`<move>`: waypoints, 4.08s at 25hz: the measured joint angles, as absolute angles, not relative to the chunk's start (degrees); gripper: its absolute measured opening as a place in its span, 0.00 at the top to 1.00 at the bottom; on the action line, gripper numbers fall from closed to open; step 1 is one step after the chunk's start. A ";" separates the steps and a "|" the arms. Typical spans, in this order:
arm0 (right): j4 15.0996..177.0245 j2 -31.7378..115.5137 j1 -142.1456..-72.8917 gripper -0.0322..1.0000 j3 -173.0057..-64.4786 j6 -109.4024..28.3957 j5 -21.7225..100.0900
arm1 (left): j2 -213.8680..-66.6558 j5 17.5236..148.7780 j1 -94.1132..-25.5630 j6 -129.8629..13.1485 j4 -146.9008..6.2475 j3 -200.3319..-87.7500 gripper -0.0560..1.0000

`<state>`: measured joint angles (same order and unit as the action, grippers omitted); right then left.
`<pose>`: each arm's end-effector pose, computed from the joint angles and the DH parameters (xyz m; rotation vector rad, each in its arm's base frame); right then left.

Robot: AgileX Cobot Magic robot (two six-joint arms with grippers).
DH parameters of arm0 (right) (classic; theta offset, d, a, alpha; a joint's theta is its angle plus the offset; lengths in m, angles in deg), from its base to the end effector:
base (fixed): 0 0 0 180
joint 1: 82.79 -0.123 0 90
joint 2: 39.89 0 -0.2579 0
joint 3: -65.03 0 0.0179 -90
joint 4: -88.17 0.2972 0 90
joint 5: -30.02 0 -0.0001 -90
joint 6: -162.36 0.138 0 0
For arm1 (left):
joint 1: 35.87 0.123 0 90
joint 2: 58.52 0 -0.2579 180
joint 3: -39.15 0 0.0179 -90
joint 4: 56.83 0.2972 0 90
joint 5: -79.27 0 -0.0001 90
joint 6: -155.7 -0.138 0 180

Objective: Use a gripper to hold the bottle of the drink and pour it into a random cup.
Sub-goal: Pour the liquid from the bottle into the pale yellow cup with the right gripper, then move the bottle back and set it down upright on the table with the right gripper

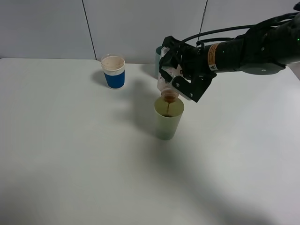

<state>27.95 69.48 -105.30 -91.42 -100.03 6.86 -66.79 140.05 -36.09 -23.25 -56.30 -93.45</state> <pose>0.3761 0.2068 0.1103 -2.1969 0.1076 -0.8645 0.1036 0.0007 0.2809 -0.0152 2.0323 -0.0029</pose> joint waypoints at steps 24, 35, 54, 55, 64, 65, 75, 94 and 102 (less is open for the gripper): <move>28.48 68.20 -105.43 0.62 -91.53 -101.12 6.75 | -66.79 140.05 -36.09 -23.25 -56.30 -93.45 0.07; 30.91 68.20 -105.43 0.62 -91.53 -83.72 6.75 | -66.79 140.05 -36.09 -23.25 -56.30 -93.45 0.07; 59.33 68.20 -101.26 0.62 -91.53 -53.60 2.08 | -66.79 140.05 -36.09 -23.25 -56.30 -93.45 0.07; 61.83 68.20 -101.14 0.62 -91.53 -52.23 0.95 | -66.79 140.05 -36.09 -23.25 -56.30 -93.45 0.07; 79.52 68.20 -101.00 0.62 -91.53 -34.60 -4.54 | -66.79 140.05 -36.09 -23.25 -56.30 -93.45 0.07; 81.31 68.20 -101.00 0.62 -91.53 -31.86 -4.80 | -66.79 140.05 -36.09 -23.25 -56.30 -93.45 0.07; 92.99 69.61 -101.00 0.62 -91.53 -16.21 0.98 | -66.79 140.05 -36.09 -23.25 -56.30 -93.45 0.07; 82.01 82.18 -101.00 0.62 -91.58 -17.64 -2.16 | -66.79 140.05 -36.09 -23.25 -56.30 -93.45 0.07; 74.13 85.28 -101.00 0.62 -91.63 -17.64 -5.03 | -66.79 140.05 -36.09 -23.25 -56.30 -93.45 0.07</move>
<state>74.13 85.28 -101.00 -91.63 -17.64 -5.03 -66.79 140.05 -36.09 -23.25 -56.30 -93.45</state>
